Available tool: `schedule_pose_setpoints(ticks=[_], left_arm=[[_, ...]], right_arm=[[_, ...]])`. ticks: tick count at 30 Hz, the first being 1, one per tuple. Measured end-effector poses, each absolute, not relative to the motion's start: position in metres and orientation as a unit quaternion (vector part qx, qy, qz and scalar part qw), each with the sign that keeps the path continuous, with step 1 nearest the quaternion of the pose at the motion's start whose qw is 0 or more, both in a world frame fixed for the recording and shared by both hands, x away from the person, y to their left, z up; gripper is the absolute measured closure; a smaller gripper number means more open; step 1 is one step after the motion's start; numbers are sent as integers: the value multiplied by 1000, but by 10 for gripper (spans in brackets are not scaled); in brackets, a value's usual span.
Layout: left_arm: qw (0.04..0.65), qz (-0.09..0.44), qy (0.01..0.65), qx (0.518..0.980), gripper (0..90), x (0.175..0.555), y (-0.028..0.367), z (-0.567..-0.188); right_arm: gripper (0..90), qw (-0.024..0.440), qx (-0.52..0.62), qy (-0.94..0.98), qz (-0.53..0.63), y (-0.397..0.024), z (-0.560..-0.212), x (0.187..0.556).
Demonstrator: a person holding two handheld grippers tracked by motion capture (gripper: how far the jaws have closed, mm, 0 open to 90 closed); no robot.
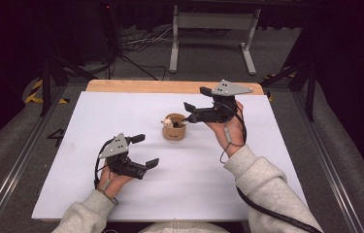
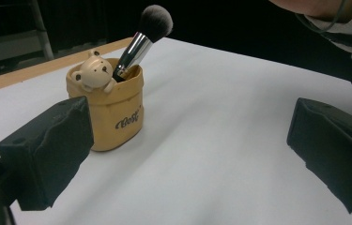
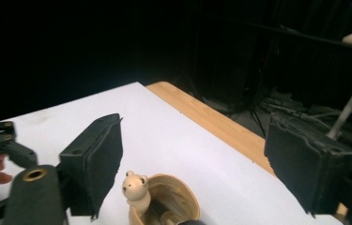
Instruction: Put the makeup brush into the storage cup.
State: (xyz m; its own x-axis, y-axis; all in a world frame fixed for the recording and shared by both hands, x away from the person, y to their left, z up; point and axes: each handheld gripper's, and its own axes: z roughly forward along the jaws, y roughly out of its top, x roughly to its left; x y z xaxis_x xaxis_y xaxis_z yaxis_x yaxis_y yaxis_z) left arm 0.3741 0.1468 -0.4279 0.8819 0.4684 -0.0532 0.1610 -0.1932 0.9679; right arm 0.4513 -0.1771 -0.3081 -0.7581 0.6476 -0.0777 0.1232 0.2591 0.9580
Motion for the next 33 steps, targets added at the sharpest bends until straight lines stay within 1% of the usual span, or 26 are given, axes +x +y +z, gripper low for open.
schedule_pose_setpoints(ticks=[8, 18, 22, 33], left_arm=[[602, 127, 211, 760, 9, 370, 154, -425], [602, 125, 213, 759, 7, 367, 163, -424], [603, 126, 214, 758, 6, 365, 168, -423], [608, 120, 219, 753, 6, 360, 179, -423]], right_arm=[[117, 235, 232, 755, 566, -200, -303, 428], [18, 239, 224, 755, 569, -225, -311, 408], [0, 240, 216, 755, 571, -234, -315, 401], [0, 249, 205, 750, 577, -258, -329, 382]])
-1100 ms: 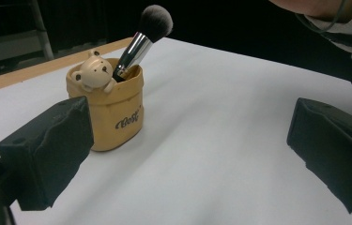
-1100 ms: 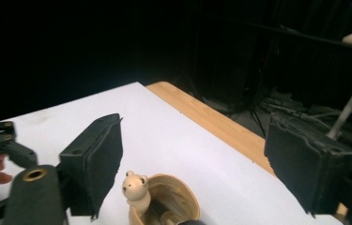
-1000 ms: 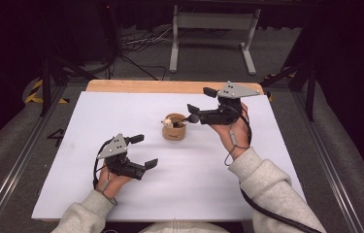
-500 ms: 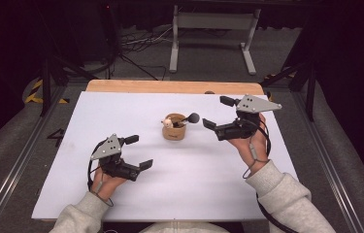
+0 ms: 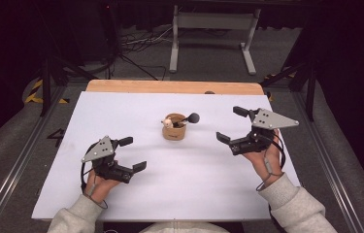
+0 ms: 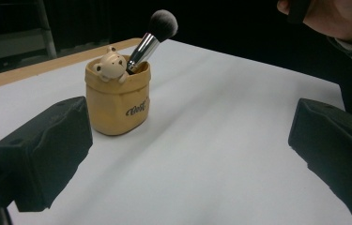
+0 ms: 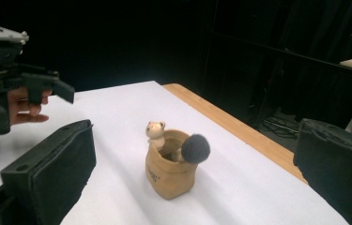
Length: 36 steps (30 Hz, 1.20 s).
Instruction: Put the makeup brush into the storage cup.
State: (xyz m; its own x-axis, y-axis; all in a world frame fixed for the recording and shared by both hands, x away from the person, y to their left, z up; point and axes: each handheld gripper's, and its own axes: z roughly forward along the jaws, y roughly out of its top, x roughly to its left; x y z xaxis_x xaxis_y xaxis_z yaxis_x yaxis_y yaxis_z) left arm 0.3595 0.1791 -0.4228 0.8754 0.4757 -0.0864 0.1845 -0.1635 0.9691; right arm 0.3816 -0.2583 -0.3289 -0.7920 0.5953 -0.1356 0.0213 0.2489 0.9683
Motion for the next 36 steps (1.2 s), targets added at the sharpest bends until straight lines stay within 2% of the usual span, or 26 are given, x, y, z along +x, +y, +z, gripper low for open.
schedule_pose_setpoints(ticks=[22, 36], left_arm=[[614, 107, 210, 754, 3, 355, 186, -426], [618, 100, 205, 752, 3, 354, 185, -429]], right_arm=[[0, 253, 200, 751, 576, -289, -377, 353], [0, 254, 205, 744, 583, -292, -407, 345]])
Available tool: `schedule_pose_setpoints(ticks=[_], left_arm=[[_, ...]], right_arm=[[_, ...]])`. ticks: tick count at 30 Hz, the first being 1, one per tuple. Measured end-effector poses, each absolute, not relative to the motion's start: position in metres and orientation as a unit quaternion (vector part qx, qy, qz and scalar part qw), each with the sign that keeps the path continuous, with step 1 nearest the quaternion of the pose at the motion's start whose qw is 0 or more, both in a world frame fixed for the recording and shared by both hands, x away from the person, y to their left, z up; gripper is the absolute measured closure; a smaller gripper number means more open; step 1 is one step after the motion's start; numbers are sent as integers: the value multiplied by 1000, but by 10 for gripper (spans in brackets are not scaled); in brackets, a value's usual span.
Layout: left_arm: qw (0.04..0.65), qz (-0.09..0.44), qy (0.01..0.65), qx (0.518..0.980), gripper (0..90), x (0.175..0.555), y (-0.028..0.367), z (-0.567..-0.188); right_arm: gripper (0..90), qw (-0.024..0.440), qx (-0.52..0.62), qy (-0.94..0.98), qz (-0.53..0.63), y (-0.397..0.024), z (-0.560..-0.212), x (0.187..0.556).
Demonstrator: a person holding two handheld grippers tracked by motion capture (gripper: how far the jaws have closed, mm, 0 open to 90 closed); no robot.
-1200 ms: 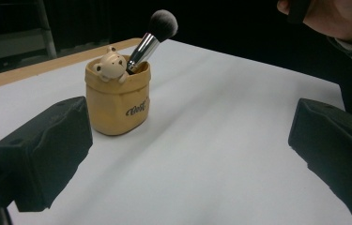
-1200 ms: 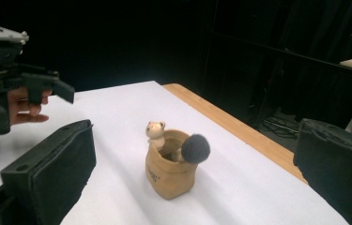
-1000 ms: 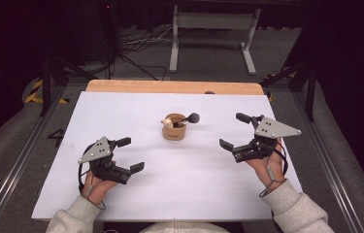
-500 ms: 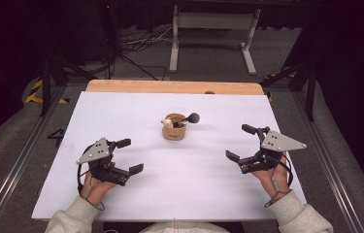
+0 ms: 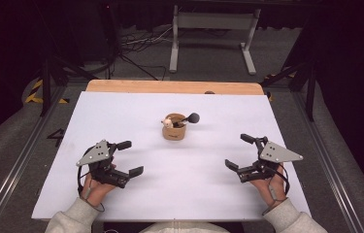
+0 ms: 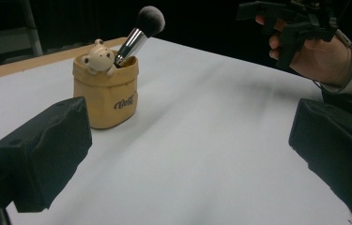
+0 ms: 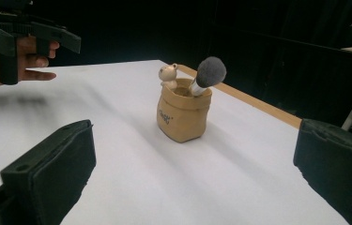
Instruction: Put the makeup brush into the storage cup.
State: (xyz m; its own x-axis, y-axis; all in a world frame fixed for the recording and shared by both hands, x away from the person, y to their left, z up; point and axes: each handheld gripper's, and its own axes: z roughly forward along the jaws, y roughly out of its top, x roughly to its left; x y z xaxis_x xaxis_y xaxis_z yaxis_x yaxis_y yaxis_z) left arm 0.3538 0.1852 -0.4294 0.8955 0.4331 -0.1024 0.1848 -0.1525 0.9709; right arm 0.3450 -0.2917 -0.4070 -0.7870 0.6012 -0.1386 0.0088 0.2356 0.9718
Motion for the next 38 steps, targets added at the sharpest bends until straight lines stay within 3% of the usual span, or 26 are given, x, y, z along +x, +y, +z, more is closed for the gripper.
schedule_pose_setpoints(ticks=[22, 38], left_arm=[[618, 108, 217, 747, 7, 352, 188, -439], [614, 111, 222, 749, 12, 353, 187, -445]], right_arm=[[0, 253, 240, 753, 558, -290, -443, 341], [0, 255, 236, 753, 559, -288, -443, 340]])
